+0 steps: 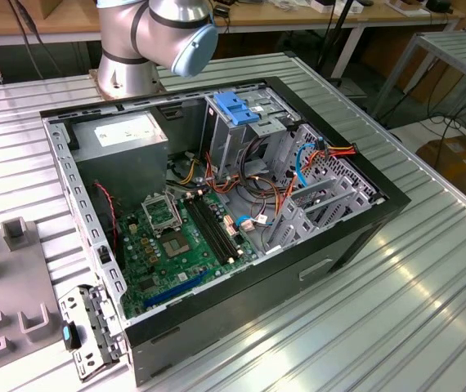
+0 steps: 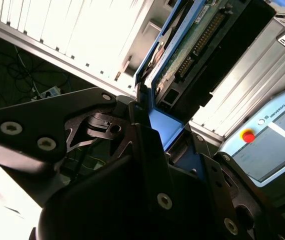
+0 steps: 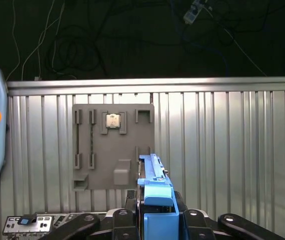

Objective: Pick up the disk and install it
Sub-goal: 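Pick up the disk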

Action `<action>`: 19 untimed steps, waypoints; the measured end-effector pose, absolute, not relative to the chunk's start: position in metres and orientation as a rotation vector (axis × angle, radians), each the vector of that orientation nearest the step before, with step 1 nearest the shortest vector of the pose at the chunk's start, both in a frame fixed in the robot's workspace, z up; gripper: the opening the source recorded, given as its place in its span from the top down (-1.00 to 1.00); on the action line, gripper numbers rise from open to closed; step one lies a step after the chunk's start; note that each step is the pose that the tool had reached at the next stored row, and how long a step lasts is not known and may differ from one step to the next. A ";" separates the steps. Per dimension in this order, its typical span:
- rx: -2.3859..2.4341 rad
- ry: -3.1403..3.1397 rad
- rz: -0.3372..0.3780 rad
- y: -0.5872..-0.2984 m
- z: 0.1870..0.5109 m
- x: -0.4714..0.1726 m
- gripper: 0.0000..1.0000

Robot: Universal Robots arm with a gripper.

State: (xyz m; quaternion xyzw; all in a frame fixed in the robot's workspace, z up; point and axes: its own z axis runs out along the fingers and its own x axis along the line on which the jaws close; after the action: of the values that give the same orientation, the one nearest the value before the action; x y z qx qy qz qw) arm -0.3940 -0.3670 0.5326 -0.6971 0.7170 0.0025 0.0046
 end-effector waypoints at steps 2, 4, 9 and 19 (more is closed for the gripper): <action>-2.184 2.246 0.008 -0.367 0.533 -0.393 0.25; -2.184 2.246 0.008 -0.367 0.533 -0.392 0.25; -2.184 2.246 0.008 -0.367 0.533 -0.390 0.25; -2.184 2.246 0.008 -0.367 0.533 -0.384 0.25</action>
State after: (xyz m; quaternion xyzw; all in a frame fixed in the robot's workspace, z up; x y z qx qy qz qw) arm -0.3843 -0.3670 0.5326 -0.6971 0.7170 0.0025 0.0046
